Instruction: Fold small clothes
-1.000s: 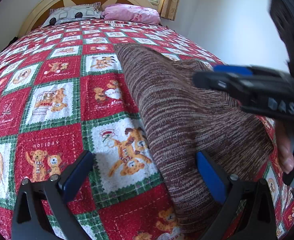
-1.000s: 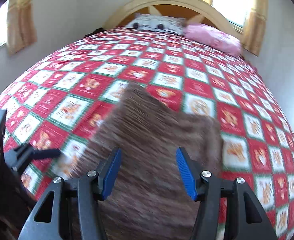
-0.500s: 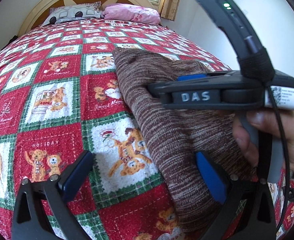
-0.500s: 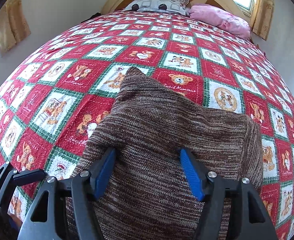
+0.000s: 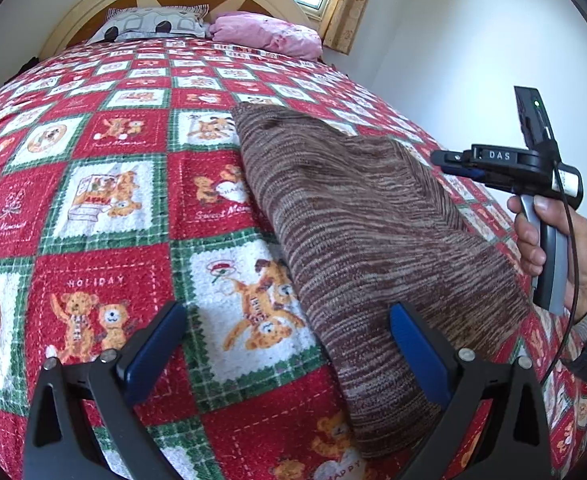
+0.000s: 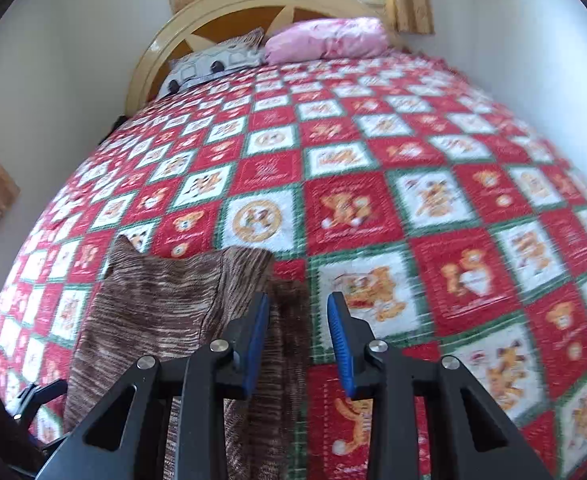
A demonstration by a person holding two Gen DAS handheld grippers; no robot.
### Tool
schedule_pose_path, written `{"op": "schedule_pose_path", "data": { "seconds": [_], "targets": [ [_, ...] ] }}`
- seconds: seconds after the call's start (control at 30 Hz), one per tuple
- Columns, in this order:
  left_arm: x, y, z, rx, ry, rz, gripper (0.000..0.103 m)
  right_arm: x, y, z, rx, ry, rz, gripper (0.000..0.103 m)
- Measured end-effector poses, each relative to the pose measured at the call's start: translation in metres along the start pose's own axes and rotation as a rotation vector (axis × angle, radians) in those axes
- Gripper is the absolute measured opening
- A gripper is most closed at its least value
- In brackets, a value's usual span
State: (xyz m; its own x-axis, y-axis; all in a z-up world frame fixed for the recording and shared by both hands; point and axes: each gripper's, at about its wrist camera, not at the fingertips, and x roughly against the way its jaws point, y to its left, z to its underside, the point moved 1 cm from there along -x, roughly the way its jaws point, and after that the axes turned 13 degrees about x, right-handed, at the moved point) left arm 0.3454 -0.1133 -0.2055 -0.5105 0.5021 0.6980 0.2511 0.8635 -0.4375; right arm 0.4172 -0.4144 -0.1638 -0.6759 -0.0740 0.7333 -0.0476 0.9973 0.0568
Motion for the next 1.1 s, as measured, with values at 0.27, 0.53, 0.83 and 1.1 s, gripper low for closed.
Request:
{"op": "schedule_pose_path", "data": {
  "seconds": [0.27,0.53,0.83,1.1],
  "targets": [
    [-0.001,0.000,-0.001,-0.002,0.004,-0.006,0.103,-0.031,0.013,0.000,-0.048,0.037,-0.147,0.003],
    [-0.002,-0.002,0.000,-0.023,0.001,-0.018,0.103,-0.019,-0.009,0.011,-0.091,0.031,-0.076,0.003],
    [0.000,-0.001,0.001,-0.024,0.000,-0.016,0.103,0.015,-0.002,0.020,-0.131,-0.039,-0.143,0.061],
    [0.005,-0.006,0.006,-0.054,0.008,0.022,0.103,0.021,0.031,0.059,0.005,0.076,-0.106,0.004]
  ]
}}
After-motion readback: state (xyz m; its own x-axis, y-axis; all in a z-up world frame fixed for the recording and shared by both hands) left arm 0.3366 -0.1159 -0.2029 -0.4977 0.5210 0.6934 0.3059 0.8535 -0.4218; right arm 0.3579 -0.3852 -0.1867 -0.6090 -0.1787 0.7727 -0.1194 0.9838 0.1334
